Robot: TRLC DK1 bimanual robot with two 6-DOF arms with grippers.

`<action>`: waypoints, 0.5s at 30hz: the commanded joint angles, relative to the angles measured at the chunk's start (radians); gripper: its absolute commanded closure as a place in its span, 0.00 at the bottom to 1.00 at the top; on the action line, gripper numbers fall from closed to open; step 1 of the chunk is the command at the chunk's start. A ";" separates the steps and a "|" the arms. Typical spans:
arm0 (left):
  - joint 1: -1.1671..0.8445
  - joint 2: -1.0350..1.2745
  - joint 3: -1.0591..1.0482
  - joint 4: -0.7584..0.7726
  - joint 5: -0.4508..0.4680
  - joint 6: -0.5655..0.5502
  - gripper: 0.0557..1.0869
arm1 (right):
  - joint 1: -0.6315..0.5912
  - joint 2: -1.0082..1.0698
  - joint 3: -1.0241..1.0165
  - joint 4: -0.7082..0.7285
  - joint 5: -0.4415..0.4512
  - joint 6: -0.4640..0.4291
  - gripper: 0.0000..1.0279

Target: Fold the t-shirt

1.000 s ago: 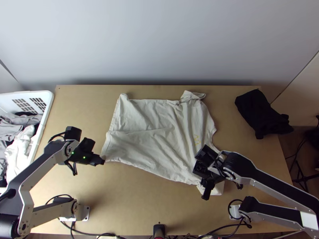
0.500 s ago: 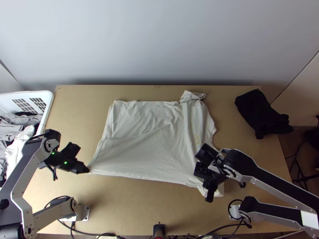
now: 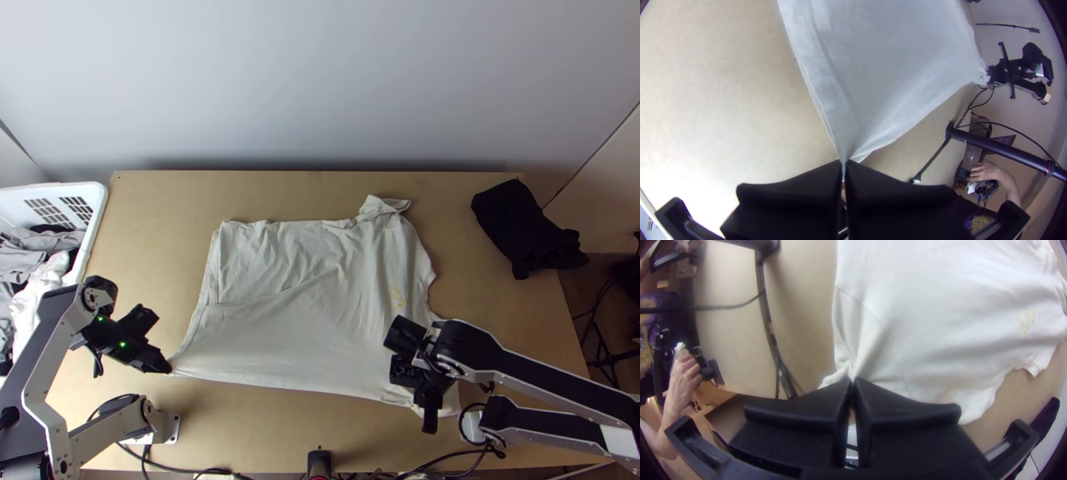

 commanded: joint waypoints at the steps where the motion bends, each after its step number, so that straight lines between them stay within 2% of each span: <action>1: -0.054 -0.001 -0.024 -0.001 0.005 -0.002 0.69 | 0.028 0.005 -0.007 0.033 -0.008 0.015 0.84; 4: -0.090 0.000 -0.045 0.018 0.030 -0.003 0.43 | 0.025 0.007 -0.004 0.039 -0.008 0.031 0.64; 7: -0.107 0.002 -0.039 0.024 0.036 -0.006 0.25 | 0.019 0.013 0.007 0.042 -0.008 0.043 0.31; 8: -0.107 0.002 -0.027 0.024 0.039 -0.008 0.19 | 0.010 0.014 0.019 0.042 -0.008 0.043 0.26; 9: -0.108 0.005 -0.005 0.024 0.046 -0.015 0.16 | -0.003 0.016 0.039 0.042 -0.008 0.045 0.22; 11: -0.107 0.026 0.064 0.038 0.088 -0.046 0.15 | -0.050 0.022 0.102 0.042 -0.008 0.043 0.14; 15: -0.111 0.114 0.243 0.120 0.197 -0.180 0.15 | -0.165 0.079 0.283 0.010 -0.016 0.029 0.13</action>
